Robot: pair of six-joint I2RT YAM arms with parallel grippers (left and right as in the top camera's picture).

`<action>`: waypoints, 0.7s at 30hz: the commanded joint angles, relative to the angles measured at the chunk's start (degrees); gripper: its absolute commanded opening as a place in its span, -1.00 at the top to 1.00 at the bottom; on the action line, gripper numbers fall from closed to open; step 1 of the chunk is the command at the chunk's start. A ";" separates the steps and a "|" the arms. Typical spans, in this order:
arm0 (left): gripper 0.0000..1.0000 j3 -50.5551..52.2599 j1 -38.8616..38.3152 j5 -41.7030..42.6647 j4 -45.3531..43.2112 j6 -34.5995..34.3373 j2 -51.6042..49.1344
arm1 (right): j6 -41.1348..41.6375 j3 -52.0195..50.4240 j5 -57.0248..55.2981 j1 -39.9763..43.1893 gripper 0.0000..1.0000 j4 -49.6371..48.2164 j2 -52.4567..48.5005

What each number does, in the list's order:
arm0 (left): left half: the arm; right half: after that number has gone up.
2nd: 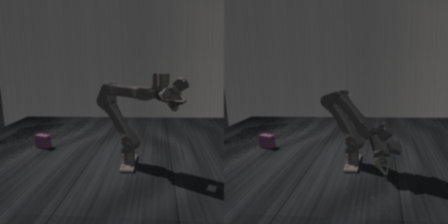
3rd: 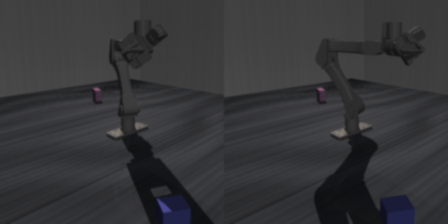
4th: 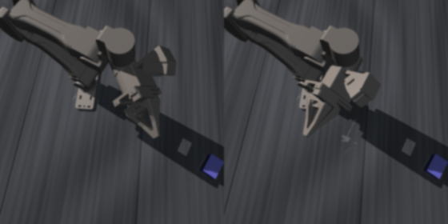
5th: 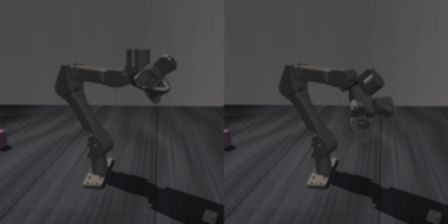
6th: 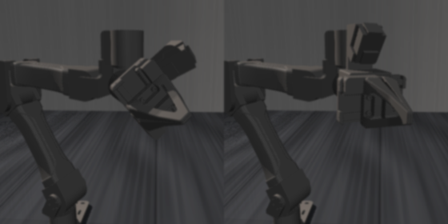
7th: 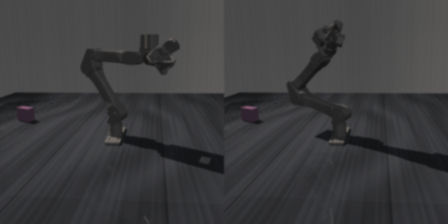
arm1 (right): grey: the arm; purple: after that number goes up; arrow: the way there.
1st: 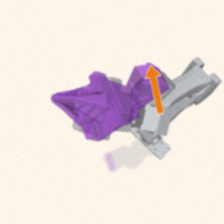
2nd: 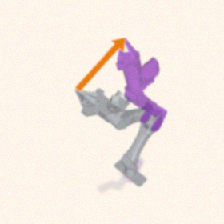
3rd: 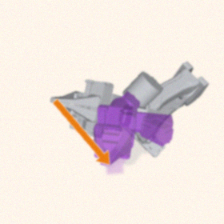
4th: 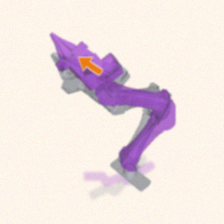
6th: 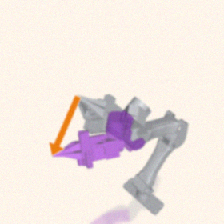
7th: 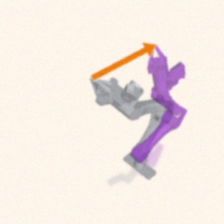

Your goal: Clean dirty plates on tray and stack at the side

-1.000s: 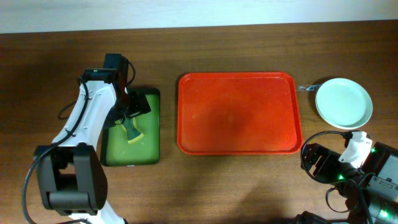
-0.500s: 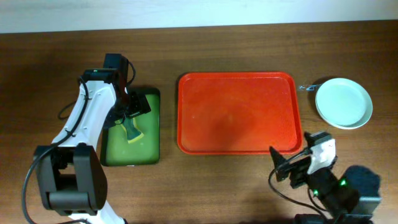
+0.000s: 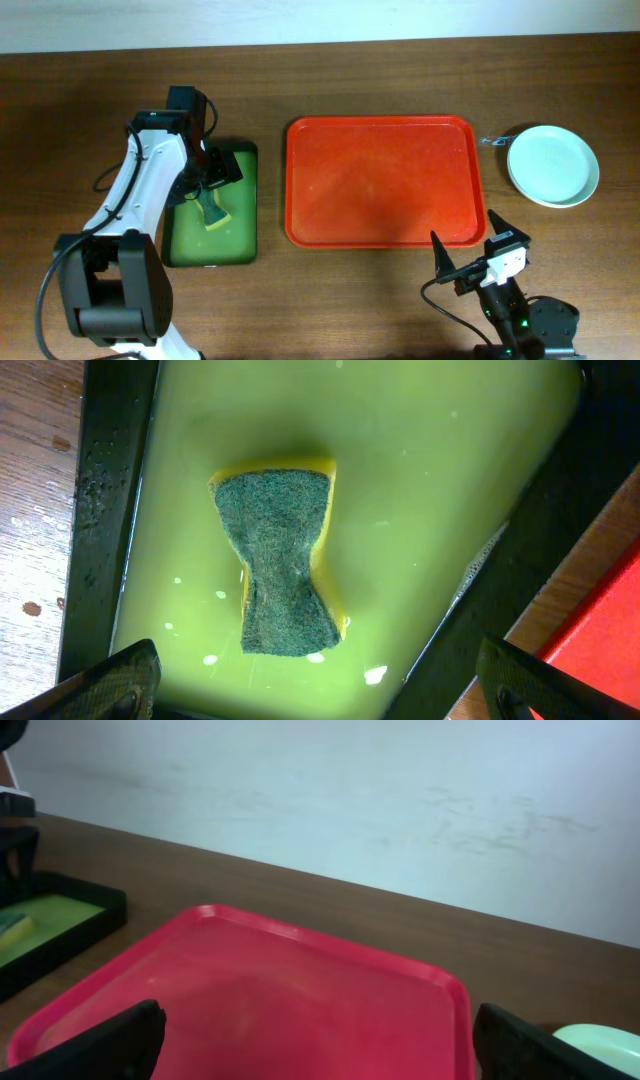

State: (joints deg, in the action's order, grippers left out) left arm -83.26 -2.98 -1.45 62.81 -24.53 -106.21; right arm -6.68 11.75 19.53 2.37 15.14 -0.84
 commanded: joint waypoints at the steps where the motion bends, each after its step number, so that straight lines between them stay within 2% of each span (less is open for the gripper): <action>1: -0.98 -0.46 0.15 0.22 0.04 -0.07 0.92 | -0.35 -0.61 -8.48 -3.23 -0.97 -0.24 0.66; 4: -0.98 -0.46 0.15 0.22 0.04 -0.07 0.92 | 0.09 -3.56 -9.66 -3.91 -0.97 -5.33 0.66; 8: -0.98 -0.46 0.15 0.22 0.04 -0.07 0.92 | 5.29 -11.32 -9.70 -3.91 -0.97 -14.88 0.66; 16: -0.98 -0.46 0.15 0.22 0.04 -0.07 0.92 | 5.25 -11.43 -18.75 -3.91 -0.97 -10.62 0.66; 21: -0.99 -0.46 0.15 0.22 0.04 -0.07 0.92 | 5.22 -11.43 -19.45 -3.91 -0.97 -10.43 0.66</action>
State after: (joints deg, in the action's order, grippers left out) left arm -83.26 -2.98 -1.45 62.81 -24.53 -106.21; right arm -1.74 0.73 1.69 -0.97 4.29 -0.69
